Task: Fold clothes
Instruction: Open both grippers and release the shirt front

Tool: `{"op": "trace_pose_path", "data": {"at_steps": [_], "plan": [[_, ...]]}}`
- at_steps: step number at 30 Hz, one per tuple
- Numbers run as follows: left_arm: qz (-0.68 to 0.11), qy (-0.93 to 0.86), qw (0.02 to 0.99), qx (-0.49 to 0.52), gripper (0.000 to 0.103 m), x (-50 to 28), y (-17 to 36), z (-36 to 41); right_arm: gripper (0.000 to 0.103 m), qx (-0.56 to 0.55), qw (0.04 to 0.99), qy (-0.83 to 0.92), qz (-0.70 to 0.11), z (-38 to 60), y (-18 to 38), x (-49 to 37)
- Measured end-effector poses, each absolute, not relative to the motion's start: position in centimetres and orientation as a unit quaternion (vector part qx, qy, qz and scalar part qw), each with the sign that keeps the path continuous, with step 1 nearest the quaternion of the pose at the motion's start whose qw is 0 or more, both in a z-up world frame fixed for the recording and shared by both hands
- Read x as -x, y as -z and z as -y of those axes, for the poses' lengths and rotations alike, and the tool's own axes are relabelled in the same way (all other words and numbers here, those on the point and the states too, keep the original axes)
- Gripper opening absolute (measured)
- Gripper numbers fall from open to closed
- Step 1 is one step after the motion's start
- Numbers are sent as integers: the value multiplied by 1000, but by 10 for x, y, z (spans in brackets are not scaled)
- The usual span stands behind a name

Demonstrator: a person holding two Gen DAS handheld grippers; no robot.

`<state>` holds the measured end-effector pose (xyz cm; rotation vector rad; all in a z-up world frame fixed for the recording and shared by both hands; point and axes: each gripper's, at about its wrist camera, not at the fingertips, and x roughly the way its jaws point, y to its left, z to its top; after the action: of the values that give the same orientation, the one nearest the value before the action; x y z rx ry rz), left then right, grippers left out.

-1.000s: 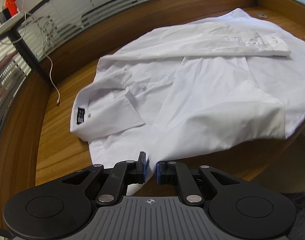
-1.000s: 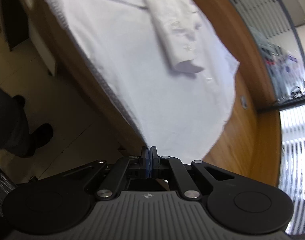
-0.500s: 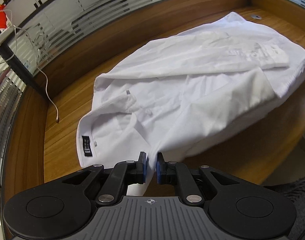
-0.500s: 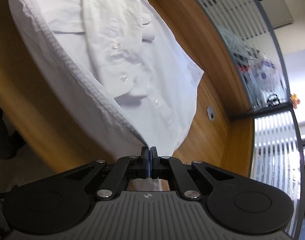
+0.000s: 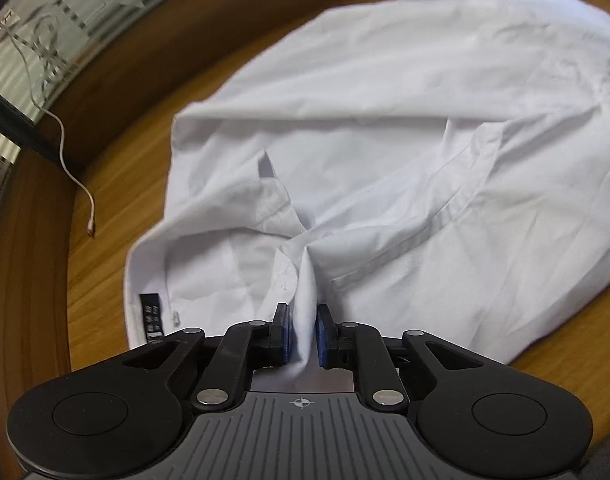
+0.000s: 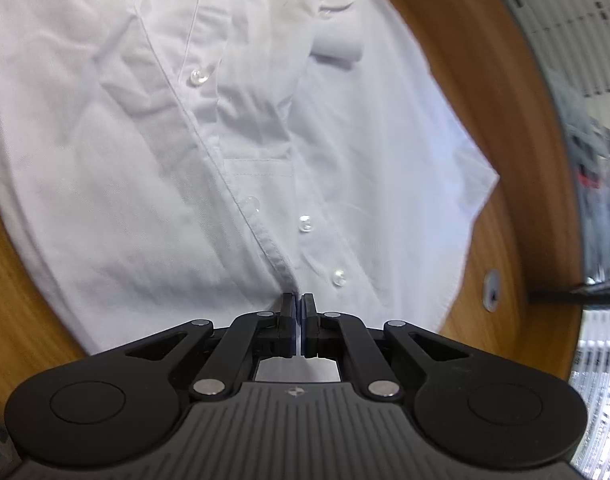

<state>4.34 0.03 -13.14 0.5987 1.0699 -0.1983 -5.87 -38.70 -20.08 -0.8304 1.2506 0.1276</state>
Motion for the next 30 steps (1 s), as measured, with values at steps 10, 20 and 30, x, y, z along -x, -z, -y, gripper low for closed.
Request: {"op": "trace_pose_path", "data": {"at_steps": [10,20,30], "plan": [[-493,56,841,-218,22,-47,141,-7,3,383,740,-70,-548,395,207,57],[-400,3,916,-41,56,1,59,-53,46,296,819,22,-492,429,160,77],[-435,46,898,-41,39,42,84,-65,54,156,852,80,-493,440,122,113]]}}
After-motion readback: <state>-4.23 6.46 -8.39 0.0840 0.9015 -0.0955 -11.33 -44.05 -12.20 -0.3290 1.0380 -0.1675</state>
